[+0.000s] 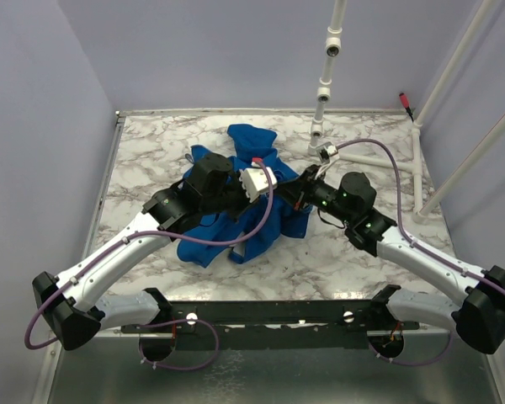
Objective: Zip up the jacket
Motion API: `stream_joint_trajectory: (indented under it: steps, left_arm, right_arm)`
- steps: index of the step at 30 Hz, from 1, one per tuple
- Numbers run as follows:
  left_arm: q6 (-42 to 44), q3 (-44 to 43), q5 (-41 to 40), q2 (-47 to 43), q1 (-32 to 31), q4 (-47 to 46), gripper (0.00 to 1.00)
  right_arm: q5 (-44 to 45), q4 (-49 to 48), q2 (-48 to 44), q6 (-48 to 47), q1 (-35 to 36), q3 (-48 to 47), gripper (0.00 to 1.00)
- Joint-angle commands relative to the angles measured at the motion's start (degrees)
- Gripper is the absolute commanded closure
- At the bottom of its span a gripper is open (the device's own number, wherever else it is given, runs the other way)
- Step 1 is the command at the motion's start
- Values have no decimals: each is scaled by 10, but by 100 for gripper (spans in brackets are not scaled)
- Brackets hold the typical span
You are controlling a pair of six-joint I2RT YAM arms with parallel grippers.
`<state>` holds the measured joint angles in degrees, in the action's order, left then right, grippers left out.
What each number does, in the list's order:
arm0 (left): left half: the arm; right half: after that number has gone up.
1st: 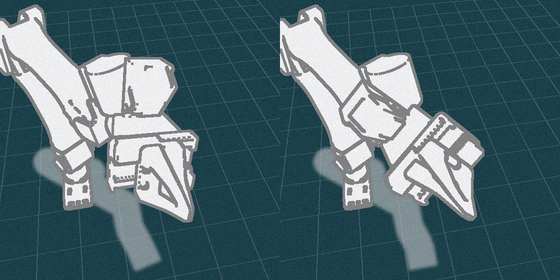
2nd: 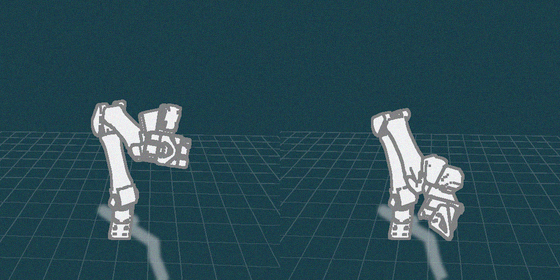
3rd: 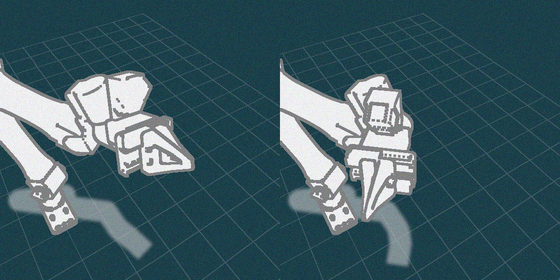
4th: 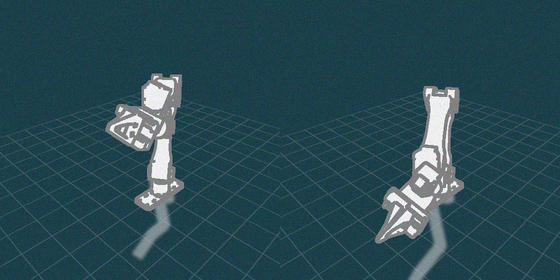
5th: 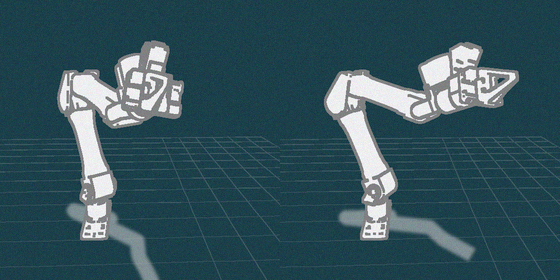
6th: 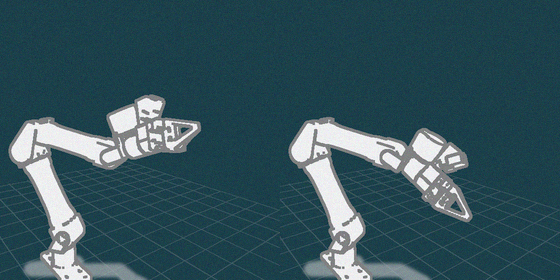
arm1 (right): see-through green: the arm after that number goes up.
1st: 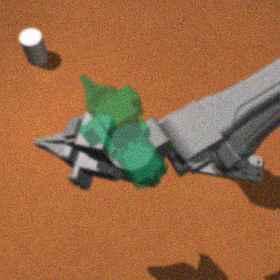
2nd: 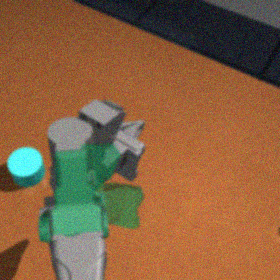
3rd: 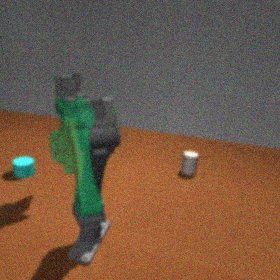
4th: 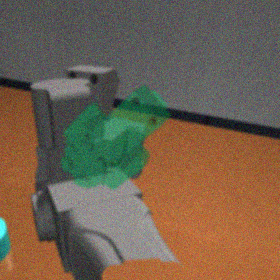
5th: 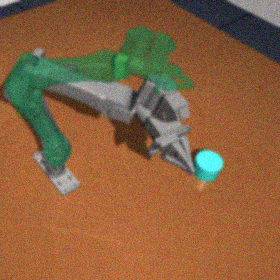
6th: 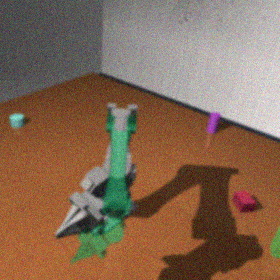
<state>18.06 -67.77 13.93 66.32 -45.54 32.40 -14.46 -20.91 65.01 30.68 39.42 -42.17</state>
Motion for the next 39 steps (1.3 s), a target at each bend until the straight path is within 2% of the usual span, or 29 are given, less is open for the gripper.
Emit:
stream_joint_trajectory:
  steps: [1,7,8,10,12,15,20,24,28,39]
  left_arm:
    - [9,-4,-24,-21,-6,-2,100]
    - [11,44,-73,-36,-5,-3,93]
    - [15,55,-74,-40,-5,-3,85]
    - [19,74,-68,-48,-5,0,54]
    - [27,81,-46,-52,-5,10,39]
    - [28,74,-9,-60,-5,18,26]
    - [17,40,71,-77,-3,12,11]
    - [-25,7,116,-65,-2,-18,8]
    - [-74,1,117,-46,-2,-60,12]
    - [-166,-14,110,-8,8,-124,30]
  right_arm:
    - [43,-11,-43,-4,3,24,99]
    - [-12,22,-73,-71,-2,33,99]
    - [-24,24,-80,-83,-3,35,99]
    - [-52,35,-91,-113,-5,35,99]
    - [-71,59,-97,-142,-7,29,99]
    - [-99,95,-104,-177,-9,18,99]
    - [-124,162,-99,-224,-10,-10,99]
    - [-125,178,-91,-236,-9,-26,99]
    - [-136,179,-80,-240,-9,-43,99]
    - [-150,169,-74,-241,-9,-47,99]
